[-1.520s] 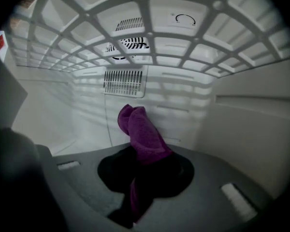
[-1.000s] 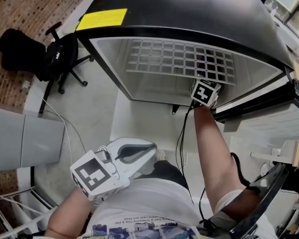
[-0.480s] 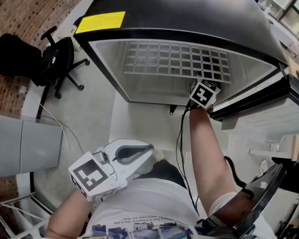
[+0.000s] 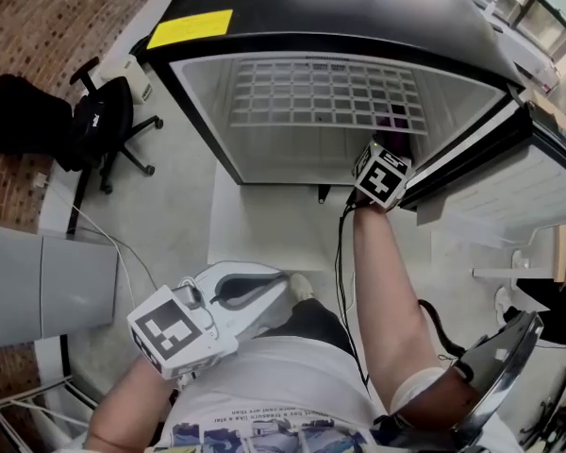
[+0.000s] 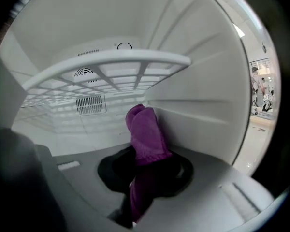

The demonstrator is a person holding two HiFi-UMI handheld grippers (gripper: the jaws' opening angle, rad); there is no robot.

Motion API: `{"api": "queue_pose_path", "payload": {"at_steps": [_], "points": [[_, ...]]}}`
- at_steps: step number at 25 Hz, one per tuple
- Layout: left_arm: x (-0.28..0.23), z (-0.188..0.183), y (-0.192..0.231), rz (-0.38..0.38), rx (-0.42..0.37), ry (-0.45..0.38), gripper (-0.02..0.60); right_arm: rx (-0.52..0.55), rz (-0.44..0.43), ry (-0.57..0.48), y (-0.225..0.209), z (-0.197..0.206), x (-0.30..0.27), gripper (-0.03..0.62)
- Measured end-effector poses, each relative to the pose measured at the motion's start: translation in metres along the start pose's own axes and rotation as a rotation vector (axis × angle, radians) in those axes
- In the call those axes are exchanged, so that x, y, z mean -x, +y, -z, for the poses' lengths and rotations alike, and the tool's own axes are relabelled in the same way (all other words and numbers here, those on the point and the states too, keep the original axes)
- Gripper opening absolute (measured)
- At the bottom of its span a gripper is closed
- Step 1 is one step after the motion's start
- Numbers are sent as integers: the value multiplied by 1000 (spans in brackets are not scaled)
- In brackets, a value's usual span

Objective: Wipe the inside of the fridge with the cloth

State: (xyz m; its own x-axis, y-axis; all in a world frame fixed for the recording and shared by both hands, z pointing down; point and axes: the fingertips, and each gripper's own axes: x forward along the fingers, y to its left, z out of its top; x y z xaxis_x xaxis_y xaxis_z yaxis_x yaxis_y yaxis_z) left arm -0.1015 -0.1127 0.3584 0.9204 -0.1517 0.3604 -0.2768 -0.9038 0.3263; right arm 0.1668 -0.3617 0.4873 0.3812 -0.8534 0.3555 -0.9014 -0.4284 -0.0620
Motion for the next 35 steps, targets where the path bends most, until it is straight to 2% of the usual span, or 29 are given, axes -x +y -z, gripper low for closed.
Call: {"api": "queue_pose_path", "payload": {"at_steps": [14, 21, 27, 32, 35], "points": [[19, 22, -35, 81, -54, 16, 6, 10, 53, -17, -29, 7, 56, 51], [27, 32, -43, 84, -84, 35, 6, 15, 74, -34, -43, 9, 82, 52], [30, 35, -55, 106, -92, 20, 6, 20, 88, -38, -60, 14, 107, 51], [29, 40, -63, 102, -73, 16, 6, 42, 68, -68, -70, 10, 138, 52], [28, 44, -67, 113, -68, 1, 6, 74, 16, -86, -63, 10, 159, 52]]}}
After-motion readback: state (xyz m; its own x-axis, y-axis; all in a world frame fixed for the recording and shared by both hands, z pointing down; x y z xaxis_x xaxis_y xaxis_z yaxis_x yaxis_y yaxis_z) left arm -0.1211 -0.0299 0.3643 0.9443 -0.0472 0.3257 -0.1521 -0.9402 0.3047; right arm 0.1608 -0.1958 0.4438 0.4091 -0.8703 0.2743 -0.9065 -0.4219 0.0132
